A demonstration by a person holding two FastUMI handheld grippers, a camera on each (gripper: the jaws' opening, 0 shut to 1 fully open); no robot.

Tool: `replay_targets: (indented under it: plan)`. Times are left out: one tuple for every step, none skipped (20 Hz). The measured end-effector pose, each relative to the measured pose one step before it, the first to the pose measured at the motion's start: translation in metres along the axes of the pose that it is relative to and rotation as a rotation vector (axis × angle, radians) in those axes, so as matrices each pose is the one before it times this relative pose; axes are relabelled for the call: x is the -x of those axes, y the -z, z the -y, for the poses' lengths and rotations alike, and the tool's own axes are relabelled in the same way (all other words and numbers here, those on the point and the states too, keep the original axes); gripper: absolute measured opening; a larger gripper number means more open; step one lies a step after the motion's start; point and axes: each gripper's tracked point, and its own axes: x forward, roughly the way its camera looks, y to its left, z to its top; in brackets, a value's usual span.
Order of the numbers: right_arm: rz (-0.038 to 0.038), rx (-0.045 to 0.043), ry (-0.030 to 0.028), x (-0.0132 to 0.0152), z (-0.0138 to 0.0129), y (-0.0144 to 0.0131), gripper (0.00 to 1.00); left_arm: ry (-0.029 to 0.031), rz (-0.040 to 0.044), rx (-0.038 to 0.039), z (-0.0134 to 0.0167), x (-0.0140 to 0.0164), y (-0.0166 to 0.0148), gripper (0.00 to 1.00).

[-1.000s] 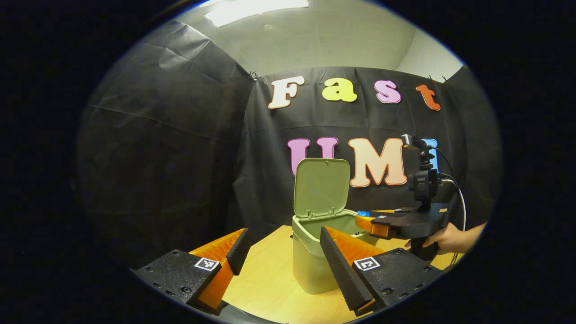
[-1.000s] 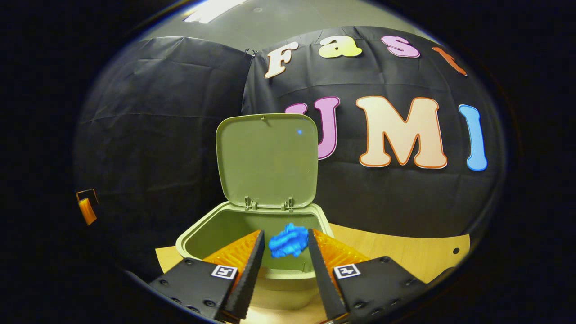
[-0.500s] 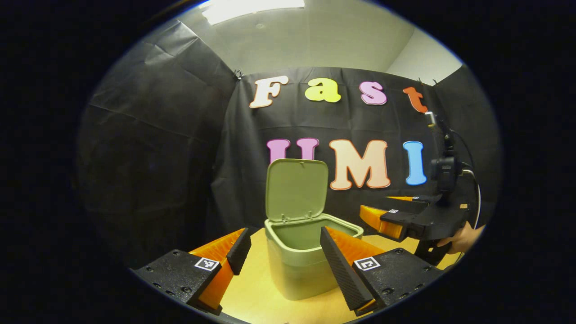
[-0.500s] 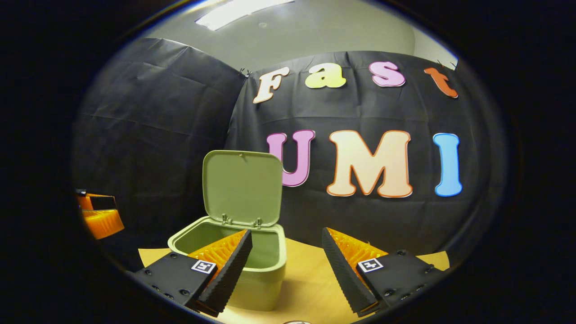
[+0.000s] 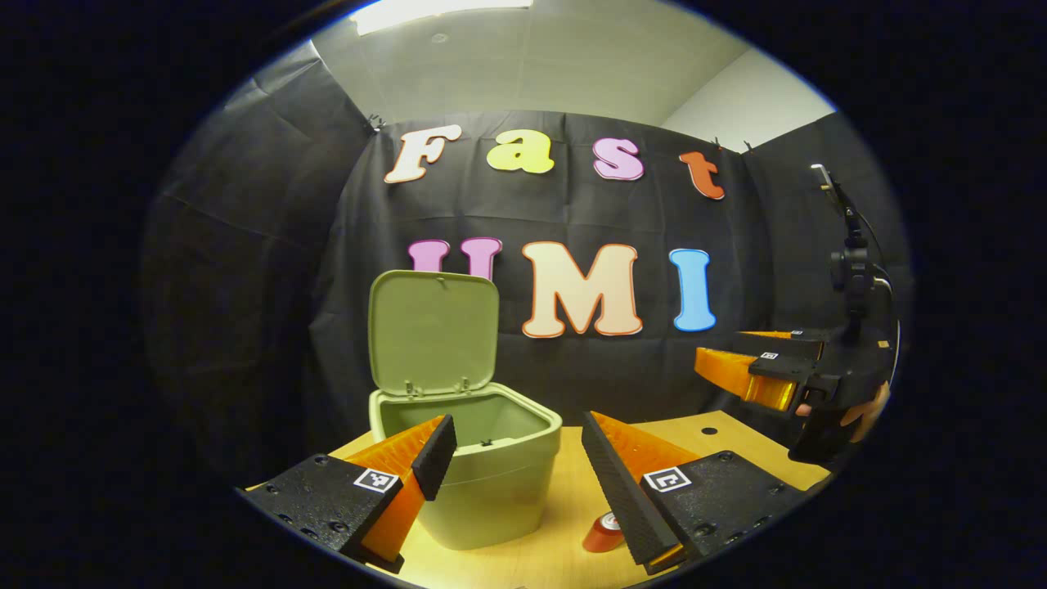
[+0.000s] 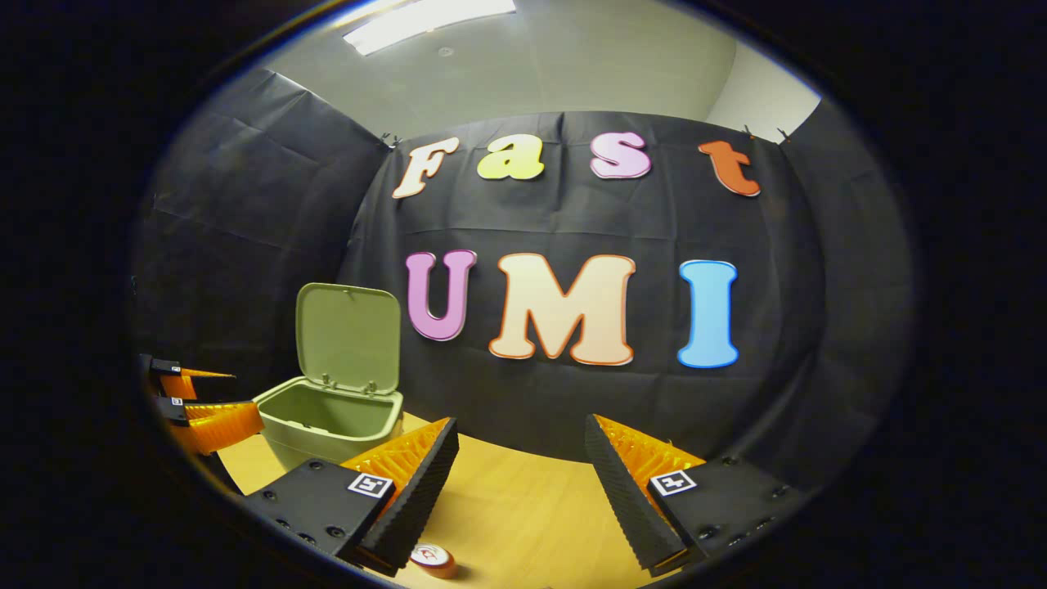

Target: Press the lid of the desktop garbage bin to open it, pick up the crumpled paper on the desktop and throw it into the bin, then pick up the pop can on the desktop and drop it into the bin, and finally close the garbage bin lid.

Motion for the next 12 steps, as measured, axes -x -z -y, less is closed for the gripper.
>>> replay_targets:
  plan:
    - [-0.00822, -0.00463, 0.02727, 0.00670, 0.01665, 0.00356, 0.98, 0.01912, -0.00776, 0.00441, 0.01003, -0.00442, 0.00413, 0.93]
    - [-0.00970, -0.00562, 0.01998, 0.00724, 0.01436, 0.00213, 0.98, 0.01719, -0.00796, 0.00750, 0.00982, -0.00375, 0.00622, 0.91]
    - [-0.00933, -0.00717, 0.02081, 0.00738, 0.01258, 0.00280, 0.98, 0.01857, -0.00796, 0.00875, 0.00964, -0.00458, 0.00534, 0.91]
    - [-0.00716, -0.00482, 0.01949, 0.00616, 0.01406, 0.00170, 0.98, 0.01644, -0.01098, 0.00576, 0.00865, -0.00540, 0.00654, 0.91]
    - [-0.00419, -0.00144, 0.01969, 0.00714, 0.01189, 0.00120, 0.98, 0.01289, -0.01235, 0.00215, 0.00766, -0.00435, 0.00701, 0.93]
    - [-0.00271, 0.00344, 0.02071, 0.00540, 0.01268, 0.00059, 0.98, 0.01101, -0.01733, -0.00033, 0.00677, -0.00468, 0.00990, 0.93]
    - [-0.00377, 0.00541, 0.01930, 0.00646, 0.01220, 0.00241, 0.98, 0.01319, -0.01793, -0.00172, 0.00671, -0.00439, 0.00897, 0.93]
    - [-0.00516, 0.00328, 0.01651, 0.00606, 0.01109, 0.00132, 0.98, 0.01160, -0.01617, -0.00113, 0.00626, -0.00480, 0.00972, 0.93]
    - [-0.00792, -0.00018, 0.01617, 0.00618, 0.01007, 0.00316, 0.98, 0.01104, -0.02255, -0.00120, 0.00493, -0.00454, 0.00958, 0.93]
    - [-0.00627, -0.00238, 0.01491, 0.00562, 0.00976, 0.00191, 0.98, 0.00754, -0.02257, 0.00098, 0.00521, -0.00441, 0.01179, 0.93]
    - [-0.00891, -0.00034, 0.01506, 0.00542, 0.00943, 0.00295, 0.98, 0.00580, -0.02204, 0.00354, 0.00357, -0.00400, 0.00920, 0.93]
    - [-0.00996, 0.00108, 0.01424, 0.00420, 0.00897, 0.00294, 0.98, 0.00315, -0.01356, 0.00757, 0.00247, -0.00369, 0.00923, 0.93]
